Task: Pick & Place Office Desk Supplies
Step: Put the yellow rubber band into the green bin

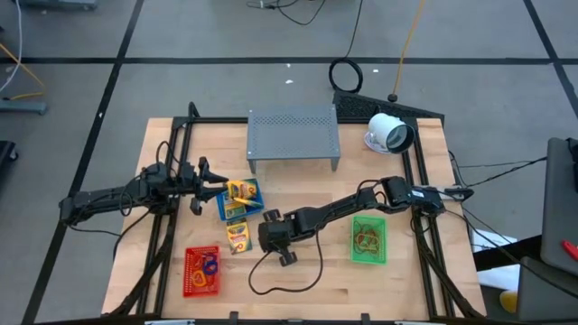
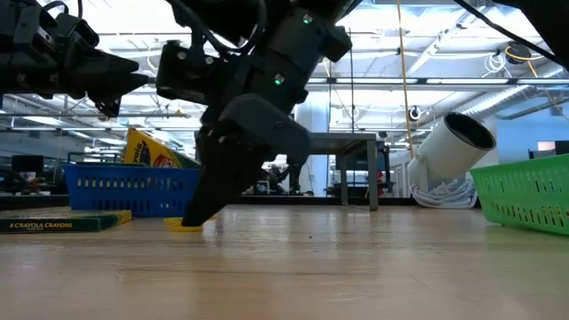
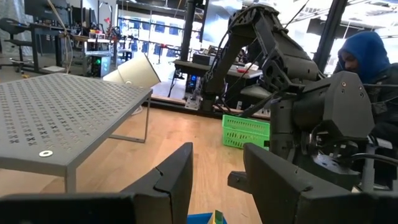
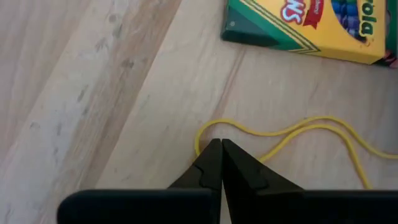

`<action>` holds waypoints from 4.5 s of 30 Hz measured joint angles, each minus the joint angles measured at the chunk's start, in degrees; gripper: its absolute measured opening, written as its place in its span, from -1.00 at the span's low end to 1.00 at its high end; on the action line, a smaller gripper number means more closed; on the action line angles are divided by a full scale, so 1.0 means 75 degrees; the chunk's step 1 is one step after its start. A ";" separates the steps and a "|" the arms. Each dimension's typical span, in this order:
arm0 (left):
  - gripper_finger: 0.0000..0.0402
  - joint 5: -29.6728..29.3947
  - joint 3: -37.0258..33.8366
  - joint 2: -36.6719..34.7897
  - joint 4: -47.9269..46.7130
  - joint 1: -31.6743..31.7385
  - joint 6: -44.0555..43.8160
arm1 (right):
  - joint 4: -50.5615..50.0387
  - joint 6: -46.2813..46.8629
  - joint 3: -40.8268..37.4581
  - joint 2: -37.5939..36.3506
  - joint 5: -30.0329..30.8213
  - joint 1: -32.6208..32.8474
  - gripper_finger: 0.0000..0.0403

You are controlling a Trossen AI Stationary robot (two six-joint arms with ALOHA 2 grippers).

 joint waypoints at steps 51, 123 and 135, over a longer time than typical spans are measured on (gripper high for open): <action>-0.24 0.0652 -0.0002 0.0002 -0.0013 -0.0002 -0.0429 | -0.4342 -0.1056 -0.0020 -0.0079 -0.0486 0.0461 -1.00; -0.24 0.0801 -0.0005 0.0002 -0.0161 -0.0003 -0.0179 | -0.1326 0.4606 -0.1159 -0.1087 0.0020 0.0105 0.05; -0.24 0.0802 -0.0005 0.0001 -0.0157 -0.0001 -0.0181 | -0.1250 0.4195 -0.1582 -0.1110 0.0786 0.0242 0.04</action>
